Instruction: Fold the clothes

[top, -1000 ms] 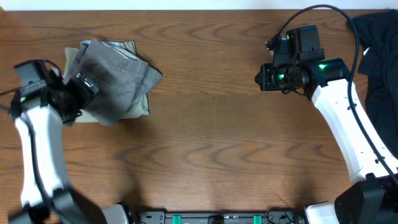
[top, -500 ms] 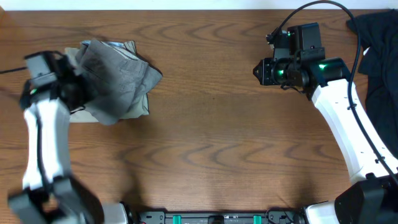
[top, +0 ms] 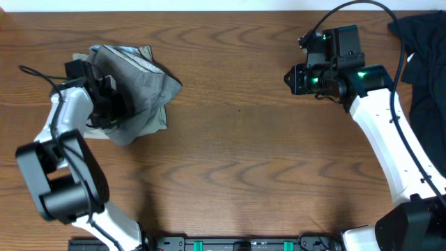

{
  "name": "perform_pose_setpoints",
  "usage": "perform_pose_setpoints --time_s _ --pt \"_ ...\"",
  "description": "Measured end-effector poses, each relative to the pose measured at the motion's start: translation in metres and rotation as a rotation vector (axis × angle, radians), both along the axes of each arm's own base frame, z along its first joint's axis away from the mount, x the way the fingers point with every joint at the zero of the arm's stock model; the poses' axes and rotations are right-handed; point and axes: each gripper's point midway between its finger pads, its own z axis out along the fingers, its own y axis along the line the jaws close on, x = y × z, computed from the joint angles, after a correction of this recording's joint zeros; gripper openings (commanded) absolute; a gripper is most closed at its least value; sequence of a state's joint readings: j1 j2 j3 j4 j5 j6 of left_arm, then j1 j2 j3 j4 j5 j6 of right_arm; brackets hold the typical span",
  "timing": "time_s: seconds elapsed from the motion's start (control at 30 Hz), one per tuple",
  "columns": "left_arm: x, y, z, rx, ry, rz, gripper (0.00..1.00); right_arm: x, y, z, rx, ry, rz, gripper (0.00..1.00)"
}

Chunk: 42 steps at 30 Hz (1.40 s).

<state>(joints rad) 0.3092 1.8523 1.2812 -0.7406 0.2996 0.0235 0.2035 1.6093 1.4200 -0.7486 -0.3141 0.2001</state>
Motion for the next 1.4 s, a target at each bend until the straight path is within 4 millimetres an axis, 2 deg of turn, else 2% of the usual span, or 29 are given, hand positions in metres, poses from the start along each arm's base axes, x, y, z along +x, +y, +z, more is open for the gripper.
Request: perform_pose_setpoints --time_s 0.1,0.23,0.27,0.37,0.4,0.43,0.47,0.5,0.53,0.57,0.7,0.83,1.1,1.4 --pt "-0.002 -0.005 0.053 0.014 -0.081 -0.010 0.67 0.009 -0.005 0.005 0.003 -0.037 -0.010 0.13" --pt "-0.005 -0.019 0.161 0.092 -0.355 -0.046 0.80 0.018 -0.009 0.013 0.006 -0.100 0.025 0.22" --pt "-0.010 -0.025 0.186 0.110 -0.422 -0.061 0.83 0.018 -0.009 0.015 0.004 -0.114 0.046 0.22" --pt "-0.037 -0.045 0.241 0.136 -0.572 -0.095 0.84 0.010 -0.009 0.024 -0.018 -0.155 0.120 0.22" --pt "-0.046 -0.049 0.251 0.141 -0.597 -0.101 0.84 0.007 -0.009 0.029 -0.026 -0.169 0.135 0.22" --pt "-0.057 -0.052 0.261 0.147 -0.622 -0.105 0.91 0.003 -0.010 0.037 -0.036 -0.192 0.147 0.22" --pt "-0.064 -0.054 0.267 0.155 -0.636 -0.113 1.00 -0.002 -0.011 0.045 -0.044 -0.214 0.155 0.24" --pt "-0.072 -0.056 0.271 0.160 -0.648 -0.117 0.98 -0.006 -0.013 0.056 -0.052 -0.245 0.159 0.33" --pt "-0.080 -0.058 0.275 0.160 -0.656 -0.115 0.98 -0.012 -0.016 0.071 -0.067 -0.288 0.158 0.54" --pt "-0.086 -0.059 0.278 0.161 -0.662 -0.114 0.98 -0.017 -0.018 0.082 -0.073 -0.317 0.152 0.99" --pt "-0.100 -0.062 0.284 0.166 -0.677 -0.114 0.98 -0.047 -0.031 0.136 -0.117 -0.475 0.126 0.99" --pt "-0.102 -0.063 0.286 0.169 -0.685 -0.114 0.98 -0.075 -0.040 0.161 -0.134 -0.532 0.108 0.99" --pt "-0.102 -0.063 0.285 0.168 -0.683 -0.114 0.98 -0.106 -0.046 0.156 -0.146 -0.480 0.109 0.99" --pt "-0.102 -0.063 0.285 0.168 -0.683 -0.114 0.98 -0.117 -0.046 0.141 -0.148 -0.401 0.122 0.99"
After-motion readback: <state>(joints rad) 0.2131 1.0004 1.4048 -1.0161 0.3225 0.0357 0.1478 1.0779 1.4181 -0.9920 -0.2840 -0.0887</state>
